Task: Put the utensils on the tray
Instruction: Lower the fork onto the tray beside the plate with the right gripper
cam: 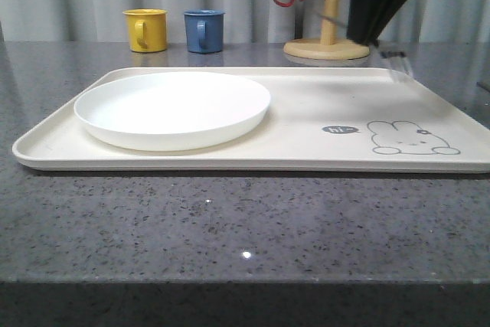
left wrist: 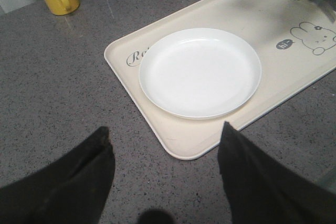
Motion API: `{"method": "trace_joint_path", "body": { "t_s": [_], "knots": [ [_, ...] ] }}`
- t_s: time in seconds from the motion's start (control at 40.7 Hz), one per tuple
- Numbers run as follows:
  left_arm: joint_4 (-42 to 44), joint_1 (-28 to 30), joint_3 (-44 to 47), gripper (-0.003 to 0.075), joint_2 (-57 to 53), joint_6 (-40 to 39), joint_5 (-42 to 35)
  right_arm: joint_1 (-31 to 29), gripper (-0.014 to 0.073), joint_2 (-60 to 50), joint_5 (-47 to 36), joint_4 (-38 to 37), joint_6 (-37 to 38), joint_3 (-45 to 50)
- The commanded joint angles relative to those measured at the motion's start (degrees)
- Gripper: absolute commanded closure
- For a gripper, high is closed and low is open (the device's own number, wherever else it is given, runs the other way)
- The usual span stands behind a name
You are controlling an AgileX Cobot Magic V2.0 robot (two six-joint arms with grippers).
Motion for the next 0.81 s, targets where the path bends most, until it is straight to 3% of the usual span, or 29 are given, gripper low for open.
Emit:
{"method": "trace_joint_path", "body": {
  "t_s": [0.0, 0.295, 0.442, 0.688, 0.786],
  "knots": [
    [-0.38, 0.08, -1.41, 0.03, 0.12, -0.64, -4.17, 2.12, 0.0645, 0.91, 3.89, -2.2, 7.54, -2.53],
    [-0.38, 0.08, -1.41, 0.03, 0.12, -0.64, -4.17, 3.51, 0.0645, 6.51, 1.36, -0.57, 18.41, -2.54],
    [-0.38, 0.08, -1.41, 0.03, 0.12, -0.64, -4.17, 3.7, 0.064, 6.61, 0.56, 0.26, 19.19, -2.54],
    [-0.38, 0.08, -1.41, 0.03, 0.12, -0.64, -4.17, 3.7, 0.0451, 6.61, 0.56, 0.54, 19.19, -2.54],
    [-0.38, 0.08, -1.41, 0.03, 0.12, -0.64, -4.17, 3.7, 0.0436, 6.48, 0.37, 0.42, 19.19, -2.54]
  ]
}}
